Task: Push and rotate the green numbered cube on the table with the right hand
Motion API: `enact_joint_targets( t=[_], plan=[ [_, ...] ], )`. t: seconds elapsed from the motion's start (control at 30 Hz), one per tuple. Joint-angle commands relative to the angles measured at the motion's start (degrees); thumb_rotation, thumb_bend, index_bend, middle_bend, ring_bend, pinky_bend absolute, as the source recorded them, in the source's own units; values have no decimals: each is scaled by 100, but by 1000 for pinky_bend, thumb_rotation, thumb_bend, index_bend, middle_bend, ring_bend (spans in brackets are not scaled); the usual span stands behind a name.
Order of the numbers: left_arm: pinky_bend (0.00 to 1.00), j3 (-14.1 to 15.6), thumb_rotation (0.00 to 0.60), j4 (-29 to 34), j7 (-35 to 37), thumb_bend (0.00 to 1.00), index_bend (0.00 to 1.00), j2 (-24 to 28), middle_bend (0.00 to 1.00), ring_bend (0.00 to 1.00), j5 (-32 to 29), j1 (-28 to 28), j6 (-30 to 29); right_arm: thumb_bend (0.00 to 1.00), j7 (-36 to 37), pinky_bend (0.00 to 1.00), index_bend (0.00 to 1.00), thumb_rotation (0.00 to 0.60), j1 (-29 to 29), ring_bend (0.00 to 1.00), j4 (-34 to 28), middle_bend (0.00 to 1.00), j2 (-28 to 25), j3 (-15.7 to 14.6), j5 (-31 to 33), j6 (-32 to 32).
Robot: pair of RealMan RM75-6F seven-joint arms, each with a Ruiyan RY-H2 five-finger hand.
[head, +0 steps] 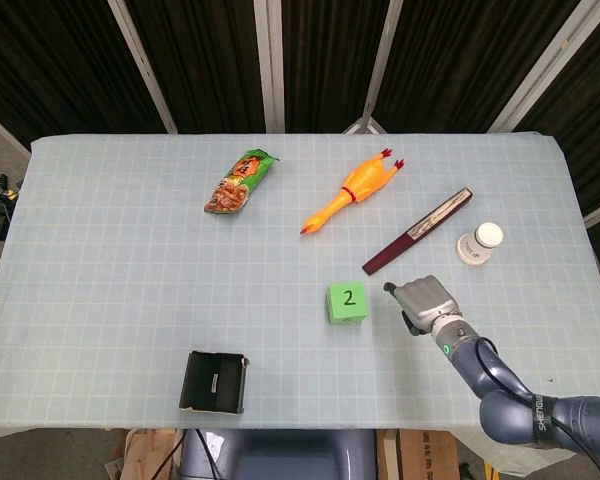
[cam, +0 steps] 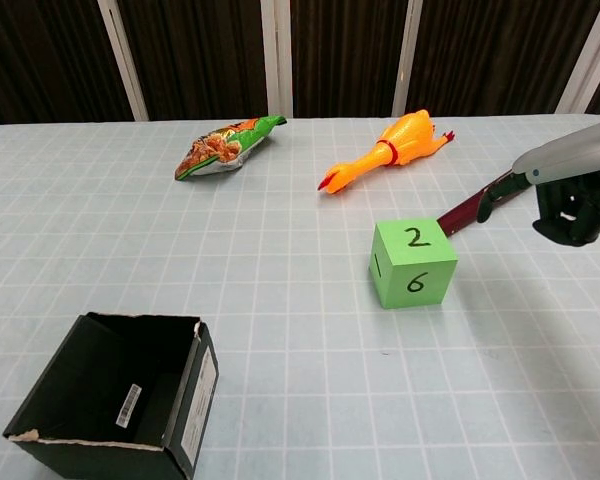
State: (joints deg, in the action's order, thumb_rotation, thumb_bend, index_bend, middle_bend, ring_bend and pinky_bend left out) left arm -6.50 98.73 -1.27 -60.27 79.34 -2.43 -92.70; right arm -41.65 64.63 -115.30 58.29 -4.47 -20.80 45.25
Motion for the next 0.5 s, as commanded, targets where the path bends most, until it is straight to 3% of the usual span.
enact_joint_targets(
  t=[0.03, 0.5],
  plan=[
    [162, -3, 600, -2, -7, 262, 13, -2, 0, 40, -6, 4, 6, 719, -2, 571, 176, 600, 75, 823, 39, 837, 62, -42, 45, 0],
    [162, -30, 600, 2, -13, 262, 13, 4, 0, 40, -74, 9, 19, 719, 12, 571, 176, 600, 461, 823, 202, 837, 365, -138, 299, 5]
  ],
)
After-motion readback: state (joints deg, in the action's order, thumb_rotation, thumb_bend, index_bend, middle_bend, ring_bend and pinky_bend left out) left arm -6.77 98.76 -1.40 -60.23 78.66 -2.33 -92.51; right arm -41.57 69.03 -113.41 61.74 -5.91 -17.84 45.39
